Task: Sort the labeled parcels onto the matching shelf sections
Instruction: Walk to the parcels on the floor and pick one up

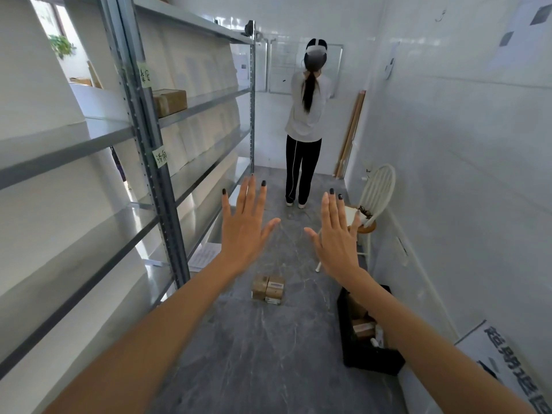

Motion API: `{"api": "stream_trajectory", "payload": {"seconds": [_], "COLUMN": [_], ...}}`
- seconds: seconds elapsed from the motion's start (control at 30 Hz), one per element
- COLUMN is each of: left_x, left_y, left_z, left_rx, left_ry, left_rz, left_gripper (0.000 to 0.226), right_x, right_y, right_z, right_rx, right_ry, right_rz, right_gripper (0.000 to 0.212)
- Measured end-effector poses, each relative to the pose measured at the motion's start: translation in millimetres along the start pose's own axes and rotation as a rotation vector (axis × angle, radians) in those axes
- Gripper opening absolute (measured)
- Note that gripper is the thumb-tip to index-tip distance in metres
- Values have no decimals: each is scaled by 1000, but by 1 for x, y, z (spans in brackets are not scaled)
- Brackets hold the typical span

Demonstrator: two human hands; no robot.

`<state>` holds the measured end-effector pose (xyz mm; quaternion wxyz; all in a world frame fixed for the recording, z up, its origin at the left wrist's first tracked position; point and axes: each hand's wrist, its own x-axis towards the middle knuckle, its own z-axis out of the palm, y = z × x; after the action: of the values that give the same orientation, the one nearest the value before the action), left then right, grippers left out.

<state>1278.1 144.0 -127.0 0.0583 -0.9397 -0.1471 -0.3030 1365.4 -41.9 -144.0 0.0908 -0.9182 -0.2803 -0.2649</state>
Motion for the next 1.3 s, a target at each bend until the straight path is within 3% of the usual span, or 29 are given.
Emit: {"api": "stream_trajectory", "payload": {"seconds": [0.67, 1.3], "left_x": [141, 223], "left_y": [-87, -89], "left_z": [127, 278], "left_rx": [-47, -51], "left_ry": [-35, -238], "left_rz": [18, -26], "left_gripper": [73, 75], "right_x": [146, 244], "right_y": [7, 32], "right_z": [130, 283], "right_rx": [-7, 109], "right_ry": [-99, -281], "right_rz": [0, -53], "right_gripper": [85, 78]}}
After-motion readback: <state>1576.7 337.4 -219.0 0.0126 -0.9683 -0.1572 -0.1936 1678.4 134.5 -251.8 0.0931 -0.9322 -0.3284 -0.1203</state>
